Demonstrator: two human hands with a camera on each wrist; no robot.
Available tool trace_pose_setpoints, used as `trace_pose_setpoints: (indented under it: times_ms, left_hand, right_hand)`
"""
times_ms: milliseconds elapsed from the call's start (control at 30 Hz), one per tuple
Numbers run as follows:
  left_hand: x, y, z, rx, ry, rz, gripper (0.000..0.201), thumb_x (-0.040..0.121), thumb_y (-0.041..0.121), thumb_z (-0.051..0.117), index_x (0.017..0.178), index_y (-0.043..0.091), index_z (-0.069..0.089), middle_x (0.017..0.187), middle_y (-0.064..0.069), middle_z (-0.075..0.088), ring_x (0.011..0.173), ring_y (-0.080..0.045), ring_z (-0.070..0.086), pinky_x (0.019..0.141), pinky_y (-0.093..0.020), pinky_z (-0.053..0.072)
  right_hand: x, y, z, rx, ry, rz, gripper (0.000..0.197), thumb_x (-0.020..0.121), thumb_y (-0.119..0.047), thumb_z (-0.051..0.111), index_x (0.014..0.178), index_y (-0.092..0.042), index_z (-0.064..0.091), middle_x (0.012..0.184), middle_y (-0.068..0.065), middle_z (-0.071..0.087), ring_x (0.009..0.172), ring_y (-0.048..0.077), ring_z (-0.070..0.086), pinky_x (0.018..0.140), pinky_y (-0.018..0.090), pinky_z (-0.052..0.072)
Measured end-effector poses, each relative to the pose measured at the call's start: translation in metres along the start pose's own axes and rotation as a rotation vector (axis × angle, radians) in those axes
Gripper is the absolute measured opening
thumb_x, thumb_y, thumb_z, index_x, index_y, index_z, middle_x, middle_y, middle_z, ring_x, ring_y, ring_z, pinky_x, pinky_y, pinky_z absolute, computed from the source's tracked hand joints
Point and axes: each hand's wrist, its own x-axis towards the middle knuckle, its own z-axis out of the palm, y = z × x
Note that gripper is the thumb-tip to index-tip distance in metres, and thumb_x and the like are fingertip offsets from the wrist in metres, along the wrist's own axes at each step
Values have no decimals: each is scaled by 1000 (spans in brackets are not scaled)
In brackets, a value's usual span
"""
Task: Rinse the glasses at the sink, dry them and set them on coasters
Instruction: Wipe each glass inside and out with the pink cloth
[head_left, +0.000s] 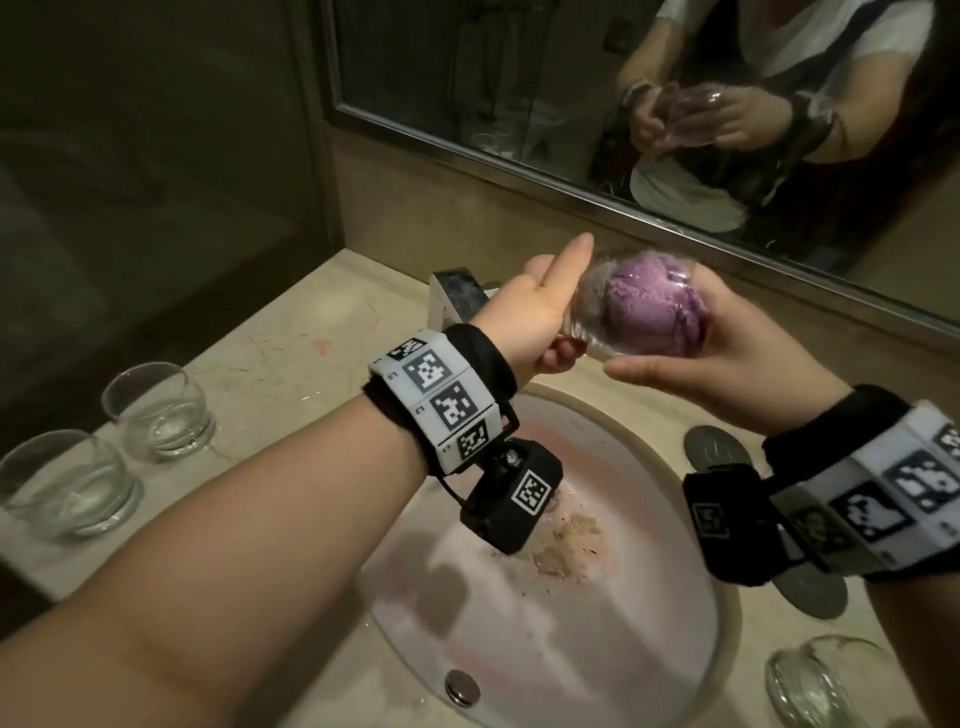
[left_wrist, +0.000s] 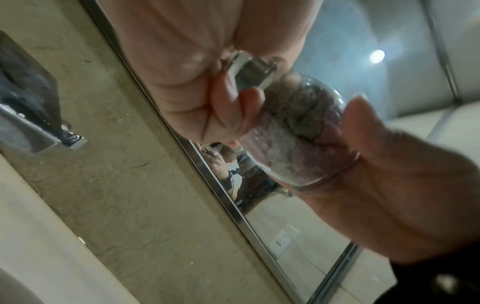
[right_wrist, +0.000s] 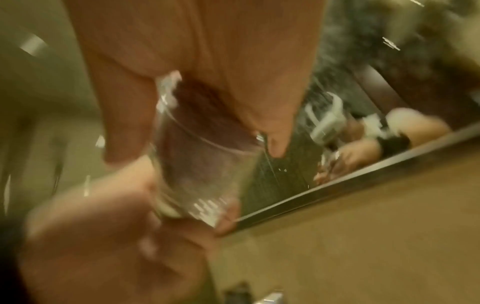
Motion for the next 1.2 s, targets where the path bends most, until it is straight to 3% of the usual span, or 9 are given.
trace_pose_setpoints:
  times_ms: [133,333,433,533,667,767,867,1000,1200]
  left_hand:
    - [-1,-1,3,54,-14,106,33,97,47,38,117,21,39,87,-8,51,55,-12,47,42,-21,36]
    - [-1,15,-3,217,-99,386,18,96,38,39,112,31,32,124,-13,40,95,-26,56,53,-21,52]
    - [-3,20,-8,243,-138,285,29,98,36,39,124,26,29,128,-12,41,98,-26,60,65,-32,58]
    - [-1,25,-7,146,-55,-8,66,90,64,25,132,15,41,117,-15,59,82,-24,67,54,-28,55]
    - [5,26,-10,90,-112,-193,84,81,78,21,103,5,56,63,-6,57,39,-11,46,34,-15,33]
    - [6,24,-7,211,-39,-22,58,94,60,29,79,8,50,47,3,41,34,-7,36,33,-15,25]
    - [7,24,-4,464,45,291,44,99,46,31,119,9,45,77,5,51,59,-4,51,49,-16,42]
    - [4,26,-7,571,8,560,42,97,37,38,130,13,33,113,-2,48,93,-11,56,66,-11,49]
    - [-1,27,-10,332,-126,106,69,84,67,25,127,14,39,95,-10,61,68,-18,60,51,-22,50]
  right_hand:
    - [4,-4,-7,486,-17,103,54,54,-6,71,107,-11,59,91,0,74,88,11,70,76,19,56]
    - [16,1,-4,808,9,39,83,57,-20,83,128,7,50,122,21,60,112,32,60,91,34,50]
    - [14,-1,-6,643,106,26,61,65,-9,74,122,0,55,114,11,68,106,23,65,89,27,53]
    - [7,-4,-3,402,141,-7,48,67,5,69,107,-18,57,91,-13,73,90,3,68,77,14,53]
    - [6,-1,2,337,120,-44,60,59,-7,72,115,-17,53,96,-12,71,95,4,67,79,13,50]
    - [12,2,1,487,71,6,65,54,-17,79,115,-11,57,103,0,72,100,13,67,84,21,52]
    - [19,4,-1,736,32,21,83,55,-26,87,126,0,53,124,17,61,117,28,57,102,37,43]
    - [21,2,-8,896,-18,25,82,57,-22,85,128,2,50,119,13,61,111,24,60,92,28,49]
    - [18,1,-12,785,35,80,80,54,-19,83,124,5,54,117,17,64,106,25,64,87,27,54]
